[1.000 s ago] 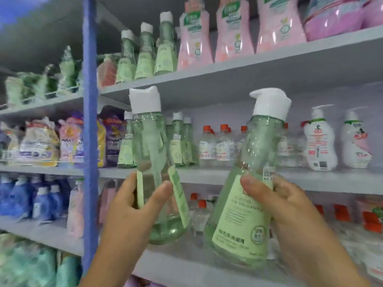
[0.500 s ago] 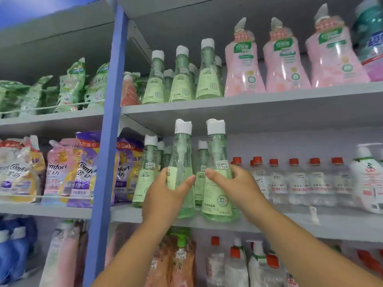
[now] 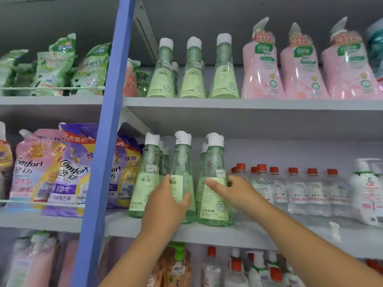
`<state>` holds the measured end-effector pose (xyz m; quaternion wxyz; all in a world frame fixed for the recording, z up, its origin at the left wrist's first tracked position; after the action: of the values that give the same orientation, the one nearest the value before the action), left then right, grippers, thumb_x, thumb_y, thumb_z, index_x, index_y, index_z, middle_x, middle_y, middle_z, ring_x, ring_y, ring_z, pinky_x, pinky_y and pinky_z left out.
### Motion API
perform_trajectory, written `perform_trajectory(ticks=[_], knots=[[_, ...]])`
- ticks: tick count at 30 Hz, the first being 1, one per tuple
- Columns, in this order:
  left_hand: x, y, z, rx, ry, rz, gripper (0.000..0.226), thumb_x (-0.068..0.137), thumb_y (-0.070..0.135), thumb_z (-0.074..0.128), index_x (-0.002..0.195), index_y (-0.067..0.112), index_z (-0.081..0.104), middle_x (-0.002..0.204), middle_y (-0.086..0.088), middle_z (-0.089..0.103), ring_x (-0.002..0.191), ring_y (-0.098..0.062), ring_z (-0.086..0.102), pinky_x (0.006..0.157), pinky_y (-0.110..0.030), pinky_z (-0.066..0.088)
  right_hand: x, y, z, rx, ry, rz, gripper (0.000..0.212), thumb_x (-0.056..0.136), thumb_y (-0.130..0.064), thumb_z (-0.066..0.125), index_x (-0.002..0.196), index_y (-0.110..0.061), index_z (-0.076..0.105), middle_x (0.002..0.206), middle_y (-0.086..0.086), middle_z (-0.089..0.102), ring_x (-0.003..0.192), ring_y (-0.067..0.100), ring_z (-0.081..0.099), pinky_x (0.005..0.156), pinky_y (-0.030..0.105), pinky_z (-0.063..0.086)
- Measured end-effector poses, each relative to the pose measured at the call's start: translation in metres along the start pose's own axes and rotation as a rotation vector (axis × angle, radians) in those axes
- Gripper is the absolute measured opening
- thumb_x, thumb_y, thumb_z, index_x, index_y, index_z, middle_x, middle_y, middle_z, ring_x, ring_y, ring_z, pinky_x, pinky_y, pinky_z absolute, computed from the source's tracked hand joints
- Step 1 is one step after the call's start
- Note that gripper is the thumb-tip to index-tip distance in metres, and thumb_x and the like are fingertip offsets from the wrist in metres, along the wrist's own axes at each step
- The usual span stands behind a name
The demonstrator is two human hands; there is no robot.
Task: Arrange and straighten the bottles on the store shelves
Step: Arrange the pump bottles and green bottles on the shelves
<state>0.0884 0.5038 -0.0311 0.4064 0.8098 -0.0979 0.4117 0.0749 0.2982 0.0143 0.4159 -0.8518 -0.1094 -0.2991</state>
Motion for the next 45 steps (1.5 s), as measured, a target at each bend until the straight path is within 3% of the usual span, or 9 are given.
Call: perform_trajectory(ticks=[9, 14, 18, 21, 24, 27, 33, 40, 45], knots=[[0.014, -0.006, 0.000, 0.161, 0.079, 0.012, 0.092, 0.079, 0.071, 0.072, 0.148, 0.022, 0.037, 0.143, 0.003, 0.052, 0.133, -0.021, 0.046, 0.102, -0.038, 0.047, 0.019, 0.006, 0.013, 0.052, -0.022, -0.010, 0.035, 0.096, -0.050, 0.063, 0.127, -0.034, 0.058, 0.113, -0.019, 0.067, 0.092, -0.005, 0.063, 0.077, 0.026, 0.054], [0.019, -0.010, 0.001, 0.153, 0.055, 0.027, 0.096, 0.078, 0.073, 0.072, 0.150, 0.020, 0.038, 0.145, 0.002, 0.051, 0.136, -0.022, 0.045, 0.103, -0.039, 0.047, 0.022, -0.013, 0.011, -0.044, 0.052, -0.026, 0.043, 0.075, -0.073, 0.073, 0.095, -0.039, 0.057, 0.095, -0.019, 0.067, 0.080, -0.003, 0.065, 0.057, 0.019, 0.048], [0.016, -0.017, -0.011, 0.065, 0.049, 0.090, 0.075, 0.085, 0.069, 0.065, 0.144, 0.024, 0.051, 0.130, 0.005, 0.063, 0.122, -0.018, 0.058, 0.096, -0.037, 0.051, 0.023, -0.001, 0.023, 0.072, 0.137, -0.030, 0.043, 0.073, -0.062, 0.082, 0.100, -0.037, 0.061, 0.098, -0.014, 0.071, 0.086, 0.005, 0.070, 0.073, 0.031, 0.058], [0.026, -0.031, -0.033, -0.044, 0.268, 0.167, 0.045, 0.090, 0.046, 0.070, 0.129, 0.024, 0.064, 0.122, 0.005, 0.066, 0.118, -0.021, 0.060, 0.099, -0.041, 0.051, 0.024, 0.006, 0.022, 0.142, 0.110, -0.033, 0.030, 0.076, -0.057, 0.081, 0.093, -0.039, 0.063, 0.093, -0.016, 0.072, 0.081, 0.001, 0.070, 0.068, 0.025, 0.055], [0.046, -0.045, -0.045, -0.054, 0.261, -0.020, 0.053, 0.094, 0.038, 0.070, 0.140, 0.016, 0.054, 0.140, -0.009, 0.058, 0.132, -0.033, 0.051, 0.106, -0.049, 0.043, 0.025, 0.006, 0.021, 0.188, 0.090, -0.039, 0.021, 0.081, -0.049, 0.079, 0.090, -0.040, 0.063, 0.088, -0.018, 0.071, 0.072, -0.007, 0.068, 0.062, 0.017, 0.050], [0.053, -0.053, -0.037, -0.162, 0.046, -0.218, 0.041, 0.097, 0.043, 0.066, 0.132, 0.026, 0.055, 0.119, 0.000, 0.062, 0.113, -0.030, 0.058, 0.090, -0.043, 0.045, 0.025, 0.007, 0.020, 0.213, 0.078, -0.033, 0.019, 0.084, -0.046, 0.074, 0.097, -0.041, 0.062, 0.096, -0.015, 0.070, 0.082, 0.000, 0.069, 0.070, 0.023, 0.056], [0.068, -0.064, -0.042, -0.086, -0.060, -0.272, 0.069, 0.085, 0.063, 0.071, 0.139, 0.027, 0.048, 0.111, 0.008, 0.062, 0.104, -0.027, 0.062, 0.091, -0.045, 0.052, 0.019, 0.004, 0.022, 0.116, 0.046, -0.009, 0.099, 0.059, -0.084, 0.068, 0.139, -0.029, 0.052, 0.130, -0.008, 0.060, 0.116, 0.018, 0.063, 0.100, 0.045, 0.055], [0.059, -0.070, -0.044, -0.182, -0.011, -0.219, 0.068, 0.082, 0.060, 0.076, 0.141, 0.036, 0.051, 0.089, 0.030, 0.053, 0.075, 0.002, 0.055, 0.056, -0.024, 0.040, 0.023, 0.009, 0.020, 0.230, 0.033, -0.002, 0.039, 0.080, -0.051, 0.078, 0.112, -0.032, 0.066, 0.097, -0.012, 0.075, 0.085, 0.010, 0.075, 0.084, 0.040, 0.063], [0.054, -0.065, -0.042, -0.286, -0.017, -0.216, 0.059, 0.087, 0.046, 0.078, 0.139, 0.035, 0.053, 0.087, 0.030, 0.054, 0.071, 0.006, 0.055, 0.053, -0.017, 0.037, 0.020, 0.012, 0.018, 0.255, 0.053, -0.015, 0.052, 0.080, -0.060, 0.077, 0.121, -0.033, 0.061, 0.102, -0.016, 0.070, 0.085, 0.002, 0.070, 0.061, 0.018, 0.055]])
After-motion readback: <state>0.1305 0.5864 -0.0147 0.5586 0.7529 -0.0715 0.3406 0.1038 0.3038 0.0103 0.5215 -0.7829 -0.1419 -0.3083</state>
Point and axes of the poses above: each hand's wrist, its own x-axis towards the middle knuckle, its own z-axis out of the palm, y = z × x, the point moved 1 cm from there along x, towards the middle knuckle
